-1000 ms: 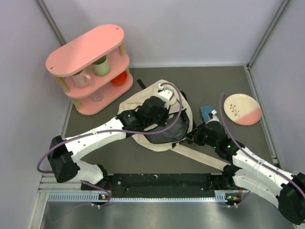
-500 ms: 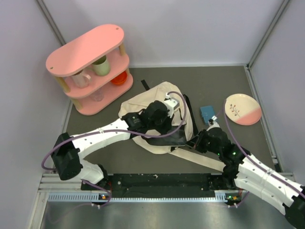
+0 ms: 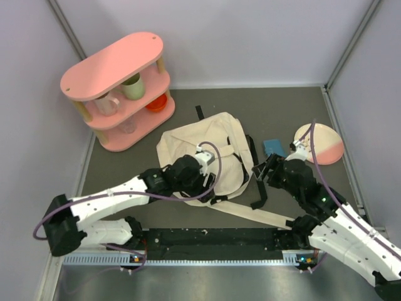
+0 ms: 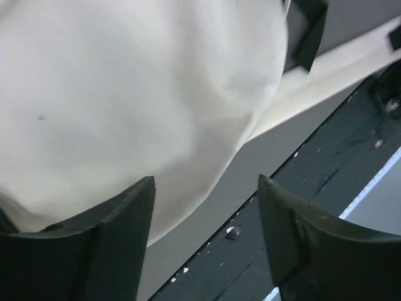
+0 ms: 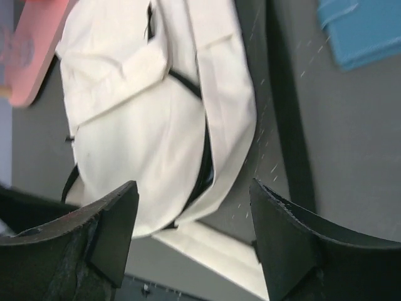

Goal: Pack the student bag
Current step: Zip the student bag at the center of the board.

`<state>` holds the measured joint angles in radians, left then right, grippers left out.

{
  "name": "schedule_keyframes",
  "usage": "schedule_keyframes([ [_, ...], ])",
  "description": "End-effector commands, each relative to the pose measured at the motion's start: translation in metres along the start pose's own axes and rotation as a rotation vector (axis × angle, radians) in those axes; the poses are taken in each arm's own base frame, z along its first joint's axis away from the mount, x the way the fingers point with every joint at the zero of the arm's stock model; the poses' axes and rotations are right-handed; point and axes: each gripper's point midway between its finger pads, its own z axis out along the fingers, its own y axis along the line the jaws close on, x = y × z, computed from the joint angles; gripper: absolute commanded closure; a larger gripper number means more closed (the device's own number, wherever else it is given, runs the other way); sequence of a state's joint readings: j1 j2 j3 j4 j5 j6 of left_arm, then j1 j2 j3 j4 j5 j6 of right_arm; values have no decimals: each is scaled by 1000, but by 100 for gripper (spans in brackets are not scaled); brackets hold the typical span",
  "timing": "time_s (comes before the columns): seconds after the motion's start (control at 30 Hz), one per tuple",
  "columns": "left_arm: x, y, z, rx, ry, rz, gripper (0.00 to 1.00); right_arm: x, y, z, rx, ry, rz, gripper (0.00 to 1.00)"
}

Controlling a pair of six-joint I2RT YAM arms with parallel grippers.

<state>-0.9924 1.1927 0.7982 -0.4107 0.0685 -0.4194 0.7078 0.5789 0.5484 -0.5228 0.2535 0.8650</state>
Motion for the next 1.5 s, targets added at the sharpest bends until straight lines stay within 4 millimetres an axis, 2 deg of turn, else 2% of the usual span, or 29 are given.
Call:
schedule_keyframes([
  [0.0, -54, -4, -37, -27, -247, -55, 26, -57, -7, 6, 106, -155, -29, 28],
  [0.03, -59, -1, -43, -50, -271, -81, 25, -50, -1, 15, 78, -96, -37, 28],
  [0.1, -69, 12, -56, -130, -335, -117, 19, -52, 5, 24, 56, -70, -19, 27],
  [0.17, -71, 24, -61, -186, -365, -157, 14, -51, 20, 32, -10, -36, -44, 27],
  [0.2, -65, 38, -63, -257, -361, -172, 10, -46, 31, 33, -63, -5, -60, 27],
  [0.3, -55, 60, -62, -324, -341, -235, 8, -35, 40, 42, -110, 63, -64, 27],
  [0.47, -41, 81, -51, -291, -295, -383, 7, -22, 24, 60, -46, 103, -87, 26],
  [0.57, -25, 92, -46, -309, -272, -427, 6, -26, 21, 69, -13, 97, -119, 25],
  [0.67, -10, 101, -50, -335, -268, -485, 5, -24, 14, 82, 18, 130, -128, 24],
  [0.7, -7, 102, -50, -335, -268, -504, 5, -22, 4, 91, 53, 153, -117, 24],
  [0.8, 4, 102, -49, -307, -278, -563, 4, -21, 1, 99, 18, 205, -84, 24],
  [0.87, 8, 97, -46, -264, -289, -598, 4, -10, -2, 104, 0, 252, -60, 24],
  [0.9, 9, 95, -44, -249, -295, -617, 4, -8, 7, 105, -60, 260, -40, 24],
  [0.93, 10, 94, -42, -235, -300, -624, 4, -4, 11, 105, -96, 271, -34, 24],
  [0.97, 10, 93, -40, -217, -314, -631, 4, 10, 9, 105, -122, 300, -19, 24],
  [1.0, 9, 92, -39, -205, -319, -637, 4, 18, 17, 101, -175, 336, 18, 24],
  [1.03, 7, 91, -39, -198, -328, -636, 4, 18, 23, 101, -216, 326, 33, 25],
  [1.07, 4, 91, -40, -197, -336, -631, 4, 31, 19, 99, -227, 348, 58, 25],
  [1.13, 1, 94, -43, -225, -342, -609, 4, 48, 31, 92, -274, 381, 90, 25],
  [1.17, -8, 94, -49, -230, -361, -600, 3, 57, 32, 90, -280, 392, 93, 25],
  [1.23, -11, 100, -57, -285, -363, -573, 3, 70, 40, 87, -276, 399, 99, 25],
  [1.27, -24, 99, -66, -292, -387, -559, 3, 79, 45, 83, -268, 388, 79, 25],
  [1.33, -26, 108, -78, -367, -390, -535, 3, 87, 54, 76, -278, 382, 93, 25],
  [1.37, -37, 106, -88, -371, -418, -525, 2, 99, 63, 68, -317, 395, 79, 25],
  [1.47, -52, 110, -106, -417, -456, -491, 2, 96, 70, 58, -323, 348, 61, 25],
])
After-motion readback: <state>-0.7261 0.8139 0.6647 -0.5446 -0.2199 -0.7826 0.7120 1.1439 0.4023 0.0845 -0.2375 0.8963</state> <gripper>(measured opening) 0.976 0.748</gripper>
